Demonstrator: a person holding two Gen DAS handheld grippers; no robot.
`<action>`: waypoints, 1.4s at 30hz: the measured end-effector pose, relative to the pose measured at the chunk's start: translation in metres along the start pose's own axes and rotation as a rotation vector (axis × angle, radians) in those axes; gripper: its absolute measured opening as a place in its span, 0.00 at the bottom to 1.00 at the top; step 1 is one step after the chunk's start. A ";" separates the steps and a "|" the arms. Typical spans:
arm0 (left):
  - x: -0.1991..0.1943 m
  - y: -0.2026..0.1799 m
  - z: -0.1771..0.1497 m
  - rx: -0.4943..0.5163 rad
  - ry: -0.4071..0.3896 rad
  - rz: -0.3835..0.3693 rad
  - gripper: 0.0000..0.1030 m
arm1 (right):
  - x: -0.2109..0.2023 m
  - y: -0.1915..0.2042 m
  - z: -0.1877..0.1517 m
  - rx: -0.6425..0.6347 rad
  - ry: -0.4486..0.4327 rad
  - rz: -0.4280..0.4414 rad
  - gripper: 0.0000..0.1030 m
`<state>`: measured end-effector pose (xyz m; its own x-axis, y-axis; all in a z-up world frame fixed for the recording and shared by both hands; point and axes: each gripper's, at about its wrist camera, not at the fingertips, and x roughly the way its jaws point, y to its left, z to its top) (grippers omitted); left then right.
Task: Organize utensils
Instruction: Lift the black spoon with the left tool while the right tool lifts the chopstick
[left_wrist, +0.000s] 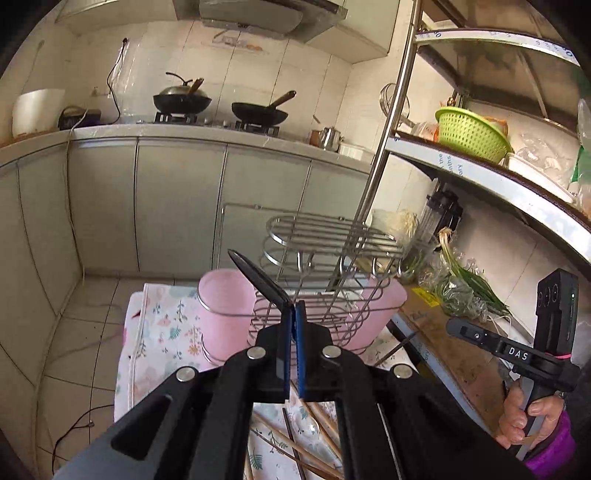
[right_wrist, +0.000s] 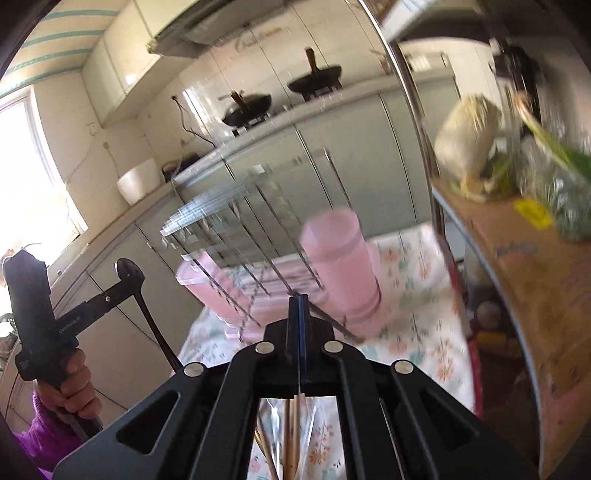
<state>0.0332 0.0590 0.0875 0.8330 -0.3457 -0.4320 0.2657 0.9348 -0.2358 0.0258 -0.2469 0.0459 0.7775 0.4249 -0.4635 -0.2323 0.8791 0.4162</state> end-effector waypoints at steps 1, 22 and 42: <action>-0.006 -0.001 0.006 0.003 -0.017 -0.002 0.01 | -0.005 0.006 0.010 -0.019 -0.018 0.001 0.00; 0.023 0.011 -0.009 -0.038 0.052 -0.026 0.01 | 0.075 -0.111 -0.064 0.414 0.339 -0.076 0.01; 0.041 0.039 -0.029 -0.096 0.088 -0.023 0.01 | 0.168 -0.180 0.006 0.580 0.407 -0.325 0.35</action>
<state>0.0637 0.0784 0.0356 0.7800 -0.3768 -0.4995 0.2331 0.9159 -0.3269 0.2013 -0.3355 -0.1025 0.4524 0.3099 -0.8362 0.4002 0.7674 0.5009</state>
